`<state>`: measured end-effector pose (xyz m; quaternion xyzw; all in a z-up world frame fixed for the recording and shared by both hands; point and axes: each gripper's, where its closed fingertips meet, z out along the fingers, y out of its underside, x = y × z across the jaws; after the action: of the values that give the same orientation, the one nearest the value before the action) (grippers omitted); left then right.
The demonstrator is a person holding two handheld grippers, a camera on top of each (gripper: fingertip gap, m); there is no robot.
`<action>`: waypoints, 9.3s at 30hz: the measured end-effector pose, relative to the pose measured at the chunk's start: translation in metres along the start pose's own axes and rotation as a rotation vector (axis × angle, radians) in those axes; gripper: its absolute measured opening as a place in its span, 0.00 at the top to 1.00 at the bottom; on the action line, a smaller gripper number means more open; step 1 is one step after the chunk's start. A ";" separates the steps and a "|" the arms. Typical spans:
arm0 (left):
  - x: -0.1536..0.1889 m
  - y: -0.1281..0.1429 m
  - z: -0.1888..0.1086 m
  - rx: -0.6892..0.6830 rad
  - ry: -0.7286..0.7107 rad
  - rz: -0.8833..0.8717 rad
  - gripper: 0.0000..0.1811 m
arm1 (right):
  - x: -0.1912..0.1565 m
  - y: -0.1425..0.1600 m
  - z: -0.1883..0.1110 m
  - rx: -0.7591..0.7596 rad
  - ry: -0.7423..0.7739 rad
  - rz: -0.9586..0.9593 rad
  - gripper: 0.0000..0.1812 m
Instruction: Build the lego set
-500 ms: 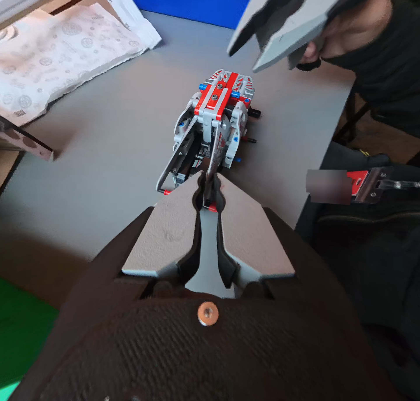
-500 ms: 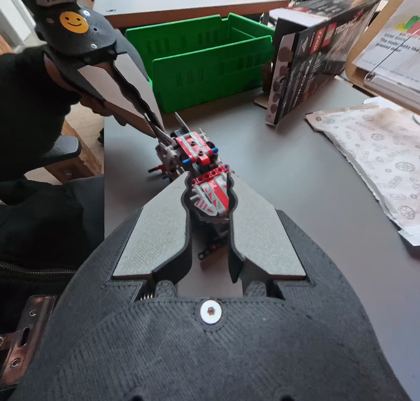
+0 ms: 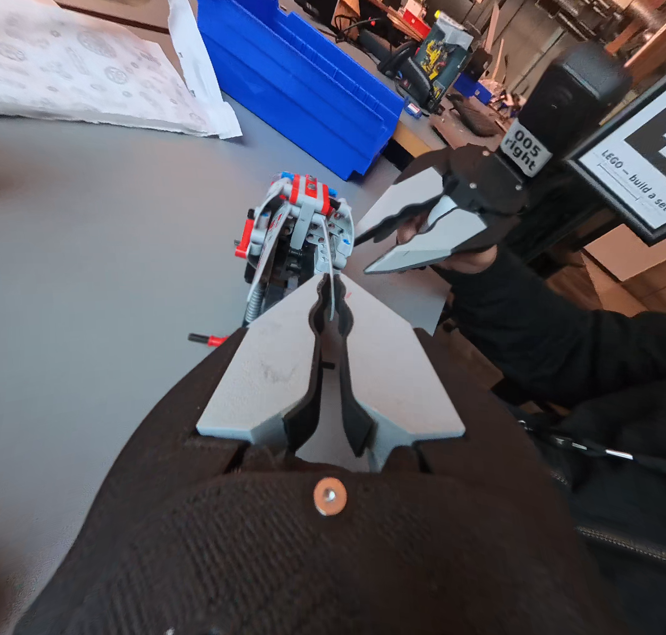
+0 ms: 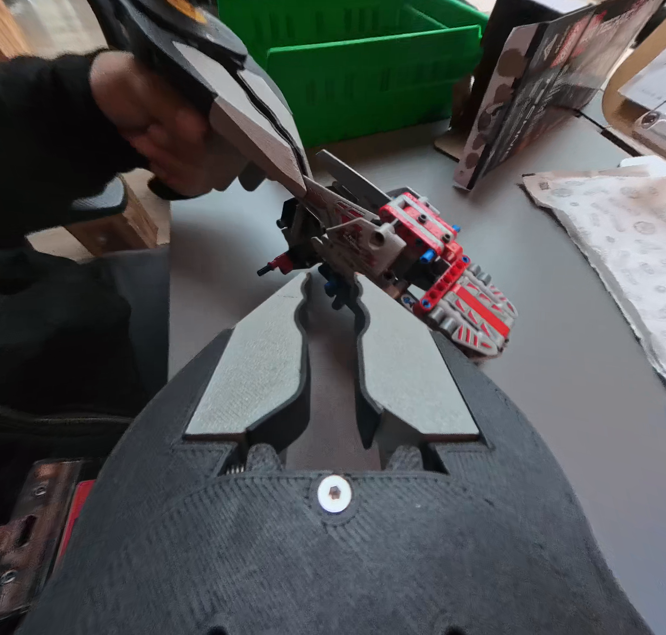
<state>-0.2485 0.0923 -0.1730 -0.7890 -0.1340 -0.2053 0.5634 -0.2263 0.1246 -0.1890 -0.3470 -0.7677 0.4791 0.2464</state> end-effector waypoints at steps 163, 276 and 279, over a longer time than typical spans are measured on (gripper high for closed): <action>-0.015 0.072 0.062 -0.380 -0.239 0.980 0.87 | 0.002 0.092 -0.028 -0.258 0.131 -0.404 0.96; -0.002 0.072 0.082 -0.363 -0.232 1.070 0.98 | -0.004 0.084 -0.050 -0.158 0.183 -0.485 0.88; 0.001 0.073 0.082 -0.361 -0.223 1.062 0.98 | 0.009 0.090 -0.035 -0.269 0.295 -0.590 0.92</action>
<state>-0.2013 0.1458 -0.2565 -0.8486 0.2596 0.1709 0.4282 -0.1803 0.1780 -0.2556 -0.2053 -0.8471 0.2267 0.4346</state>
